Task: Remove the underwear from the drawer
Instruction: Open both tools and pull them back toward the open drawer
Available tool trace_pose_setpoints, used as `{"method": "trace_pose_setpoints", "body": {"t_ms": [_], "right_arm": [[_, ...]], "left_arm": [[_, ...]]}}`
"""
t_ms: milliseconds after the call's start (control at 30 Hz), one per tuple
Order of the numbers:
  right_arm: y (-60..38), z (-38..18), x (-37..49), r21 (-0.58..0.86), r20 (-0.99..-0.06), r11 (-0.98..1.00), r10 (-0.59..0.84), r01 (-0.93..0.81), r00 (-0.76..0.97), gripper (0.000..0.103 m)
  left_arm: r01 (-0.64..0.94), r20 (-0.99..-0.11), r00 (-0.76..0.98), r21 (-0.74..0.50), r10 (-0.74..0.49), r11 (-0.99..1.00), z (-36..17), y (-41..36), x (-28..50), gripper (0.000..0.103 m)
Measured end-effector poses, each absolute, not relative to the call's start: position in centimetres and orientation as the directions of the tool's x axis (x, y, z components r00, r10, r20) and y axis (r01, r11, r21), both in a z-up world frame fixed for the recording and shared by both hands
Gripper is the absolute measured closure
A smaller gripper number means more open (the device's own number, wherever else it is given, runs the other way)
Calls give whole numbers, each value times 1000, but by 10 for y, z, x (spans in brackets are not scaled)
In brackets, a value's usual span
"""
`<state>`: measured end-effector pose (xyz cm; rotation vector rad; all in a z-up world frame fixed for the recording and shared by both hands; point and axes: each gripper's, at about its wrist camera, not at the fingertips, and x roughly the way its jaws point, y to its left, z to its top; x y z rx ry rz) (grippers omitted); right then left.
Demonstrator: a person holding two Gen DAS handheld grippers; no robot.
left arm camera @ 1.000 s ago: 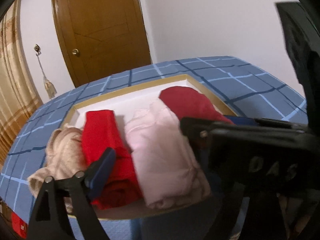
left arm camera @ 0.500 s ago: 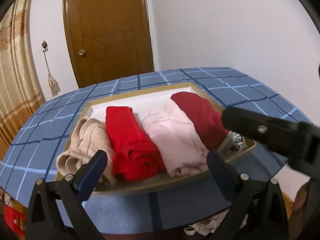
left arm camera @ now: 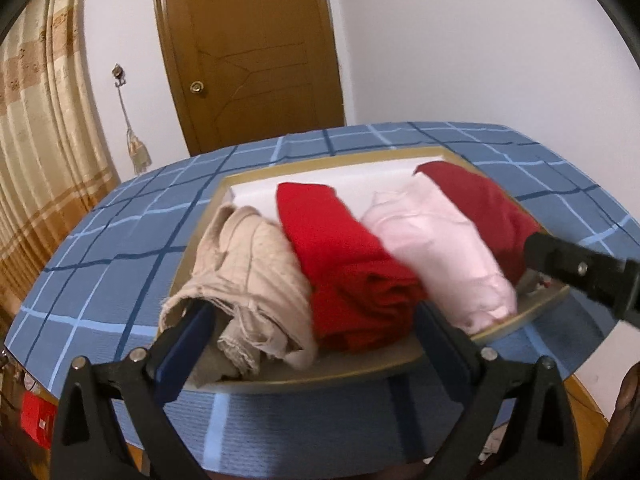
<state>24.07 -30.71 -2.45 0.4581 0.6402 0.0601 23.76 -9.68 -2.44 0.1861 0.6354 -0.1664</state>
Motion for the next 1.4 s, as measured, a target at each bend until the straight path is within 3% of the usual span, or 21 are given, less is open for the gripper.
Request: {"method": "trace_pose_setpoints", "body": {"t_ms": [400, 833, 933, 1067, 1400], "right_arm": [[-290, -30, 245, 377, -572, 918, 123, 126, 811, 42], [-283, -28, 243, 380, -589, 917, 140, 120, 796, 42], [-291, -17, 229, 432, -541, 894, 156, 114, 827, 42], [-283, -2, 204, 399, -503, 913, 148, 78, 852, 42], [-264, 11, 151, 386, -492, 923, 216, -11, 843, 42]], "left_arm": [[200, -612, 787, 127, -82, 971, -31, -86, 246, 0], [192, -611, 789, 134, -71, 972, -30, -77, 242, 1], [194, -583, 809, 135, -80, 972, -22, -73, 228, 1], [196, -567, 818, 127, -91, 972, -16, -67, 212, 1], [228, -585, 800, 96, -130, 969, -21, -58, 168, 1]]}}
